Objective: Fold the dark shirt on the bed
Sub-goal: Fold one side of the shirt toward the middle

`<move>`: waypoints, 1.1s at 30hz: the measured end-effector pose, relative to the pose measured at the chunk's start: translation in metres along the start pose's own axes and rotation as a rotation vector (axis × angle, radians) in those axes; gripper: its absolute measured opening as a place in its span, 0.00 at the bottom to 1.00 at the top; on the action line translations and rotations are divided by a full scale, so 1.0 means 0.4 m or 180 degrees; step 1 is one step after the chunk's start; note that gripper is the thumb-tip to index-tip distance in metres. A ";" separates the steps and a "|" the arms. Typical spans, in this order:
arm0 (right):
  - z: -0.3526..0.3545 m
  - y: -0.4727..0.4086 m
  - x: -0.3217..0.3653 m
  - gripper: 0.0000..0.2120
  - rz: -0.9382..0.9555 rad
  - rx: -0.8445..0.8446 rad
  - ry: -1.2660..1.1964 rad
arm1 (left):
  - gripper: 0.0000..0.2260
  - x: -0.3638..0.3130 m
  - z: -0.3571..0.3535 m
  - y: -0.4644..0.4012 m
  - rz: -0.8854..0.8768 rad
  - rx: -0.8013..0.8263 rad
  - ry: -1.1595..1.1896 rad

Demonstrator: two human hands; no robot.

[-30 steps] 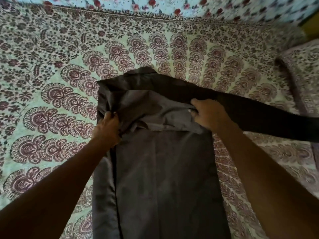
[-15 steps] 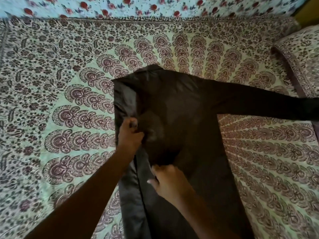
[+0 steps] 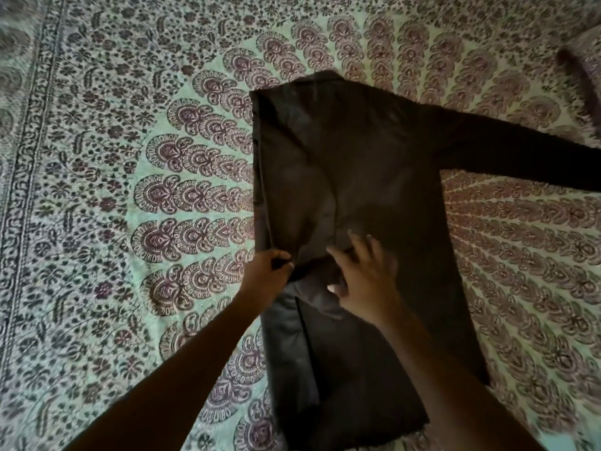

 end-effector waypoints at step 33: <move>-0.264 0.443 0.137 0.21 -0.0284 -0.1048 -0.0483 | 0.26 0.123 -0.079 0.154 -0.0807 -0.0303 -0.0339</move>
Point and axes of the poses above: each hand's wrist, its own y-axis away from the middle knuckle, its own z-axis out of the back of the hand, x = y × z, the point moved 6 cm from there along -y, towards the middle knuckle, and after that the axes turned 5 degrees about y, right-handed, at the moved point
